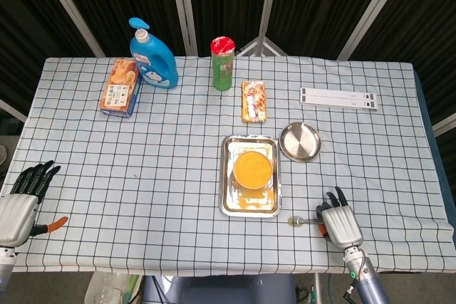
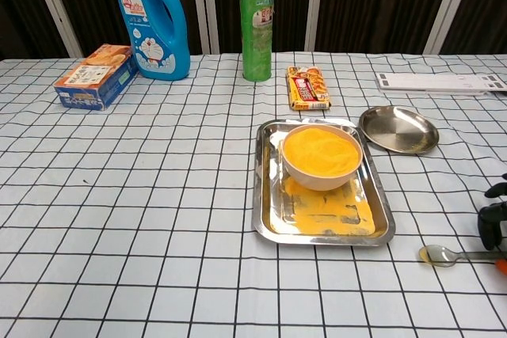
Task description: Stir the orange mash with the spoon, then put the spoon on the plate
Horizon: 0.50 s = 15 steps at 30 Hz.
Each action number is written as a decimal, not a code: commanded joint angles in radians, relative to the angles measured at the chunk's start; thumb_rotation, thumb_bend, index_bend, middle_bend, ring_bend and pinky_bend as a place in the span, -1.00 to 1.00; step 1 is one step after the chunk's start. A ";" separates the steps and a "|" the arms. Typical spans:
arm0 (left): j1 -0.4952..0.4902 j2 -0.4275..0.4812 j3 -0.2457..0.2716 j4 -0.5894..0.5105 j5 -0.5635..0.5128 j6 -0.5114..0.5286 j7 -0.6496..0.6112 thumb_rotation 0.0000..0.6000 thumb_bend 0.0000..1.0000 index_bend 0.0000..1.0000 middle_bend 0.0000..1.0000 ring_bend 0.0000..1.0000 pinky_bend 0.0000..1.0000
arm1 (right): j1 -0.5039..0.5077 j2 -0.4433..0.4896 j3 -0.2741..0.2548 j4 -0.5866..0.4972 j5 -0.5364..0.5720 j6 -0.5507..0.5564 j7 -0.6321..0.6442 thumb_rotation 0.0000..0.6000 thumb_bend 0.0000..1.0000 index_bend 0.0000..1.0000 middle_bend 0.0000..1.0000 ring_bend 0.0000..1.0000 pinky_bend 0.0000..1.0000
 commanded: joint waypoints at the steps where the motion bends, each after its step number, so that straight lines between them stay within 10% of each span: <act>1: 0.000 0.000 0.000 0.000 0.000 0.000 0.000 1.00 -1.00 -1.00 -1.00 -1.00 -1.00 | 0.001 -0.003 -0.001 0.005 0.002 0.000 -0.001 1.00 -0.13 0.05 -0.06 -0.66 -1.00; 15: 0.000 -0.001 0.000 0.001 0.001 0.001 0.000 1.00 -1.00 -1.00 -1.00 -1.00 -1.00 | 0.004 -0.009 -0.006 0.015 -0.004 0.009 0.001 1.00 -0.13 0.05 -0.06 -0.66 -1.00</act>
